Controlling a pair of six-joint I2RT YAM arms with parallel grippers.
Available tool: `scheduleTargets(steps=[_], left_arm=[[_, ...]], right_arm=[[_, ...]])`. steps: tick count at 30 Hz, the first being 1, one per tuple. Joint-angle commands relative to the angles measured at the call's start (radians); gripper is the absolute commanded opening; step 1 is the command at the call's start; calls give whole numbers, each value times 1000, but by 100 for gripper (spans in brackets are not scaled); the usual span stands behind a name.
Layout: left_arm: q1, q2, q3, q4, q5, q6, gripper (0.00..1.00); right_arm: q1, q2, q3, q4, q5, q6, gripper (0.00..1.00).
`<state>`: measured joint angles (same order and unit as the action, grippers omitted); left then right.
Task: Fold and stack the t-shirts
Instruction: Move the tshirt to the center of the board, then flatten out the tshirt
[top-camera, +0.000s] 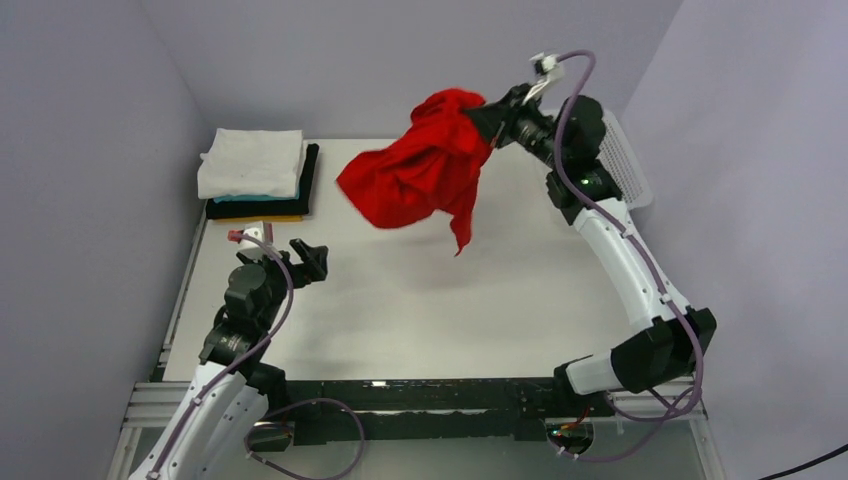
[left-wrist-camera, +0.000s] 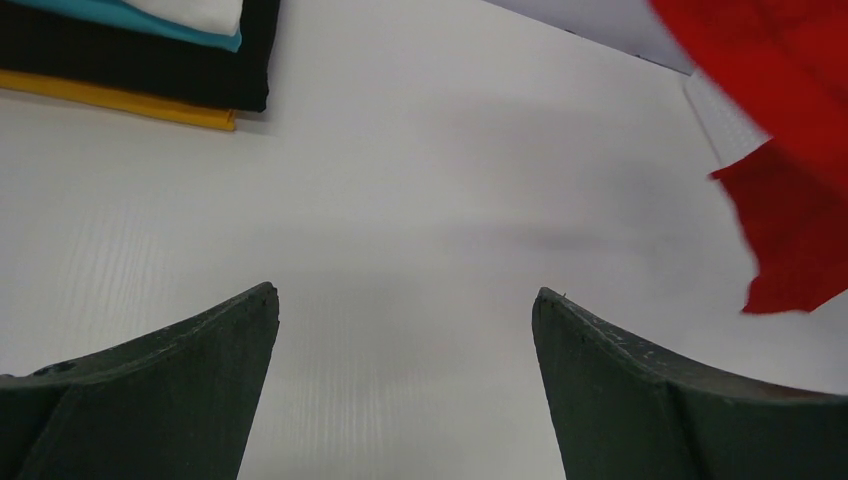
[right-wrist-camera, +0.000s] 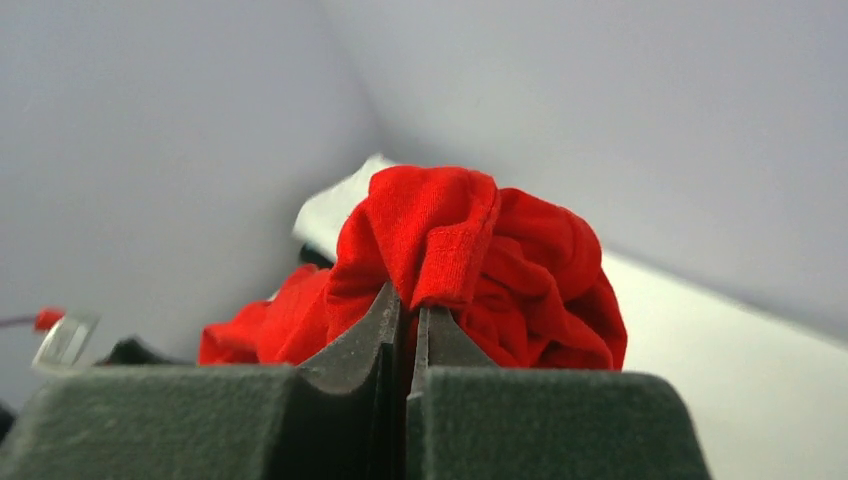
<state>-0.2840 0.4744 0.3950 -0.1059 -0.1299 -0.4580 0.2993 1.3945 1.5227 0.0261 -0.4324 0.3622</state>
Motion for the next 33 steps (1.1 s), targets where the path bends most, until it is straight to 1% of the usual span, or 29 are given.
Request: scheduleTargets(steps=[1, 3, 4, 5, 6, 7, 9, 11, 14, 17, 20, 23, 27, 29, 33], left_arm=[[1, 12, 37, -9, -25, -46, 99], [0, 34, 33, -9, -29, -71, 99], [0, 51, 35, -16, -24, -80, 99], [0, 67, 38, -22, -15, -84, 99], [1, 83, 43, -32, -11, -87, 99], [1, 100, 50, -44, -10, -93, 99], [0, 134, 57, -54, -9, -101, 99], [0, 165, 57, -50, -4, -109, 99], [1, 227, 48, -16, 46, -127, 99], [0, 323, 42, 16, 115, -152, 99], [1, 431, 46, 26, 211, -169, 99], [-16, 516, 31, 42, 271, -170, 99], [-89, 581, 15, 58, 313, -170, 99], [-141, 626, 33, 20, 293, -174, 99], [-246, 723, 107, -134, 139, -194, 99]], right_arm=[[56, 78, -195, 58, -133, 100, 5], [90, 141, -259, 49, -53, 78, 30], [96, 180, -269, 17, -18, 52, 48], [100, 218, -265, -36, 17, 5, 77], [101, 256, -249, -105, 64, -17, 96], [100, 286, -232, -165, 101, -43, 100], [100, 301, -231, -220, 176, -66, 100], [99, 261, -270, -212, 211, -78, 100], [97, 163, -339, -208, 343, -55, 100], [98, 22, -499, -138, 460, -40, 100], [97, -120, -669, -52, 495, -13, 100], [96, -235, -791, -4, 536, -3, 100], [93, -302, -840, -14, 593, -1, 100], [93, -303, -833, -37, 601, -2, 100], [95, -277, -812, -87, 613, -10, 100]])
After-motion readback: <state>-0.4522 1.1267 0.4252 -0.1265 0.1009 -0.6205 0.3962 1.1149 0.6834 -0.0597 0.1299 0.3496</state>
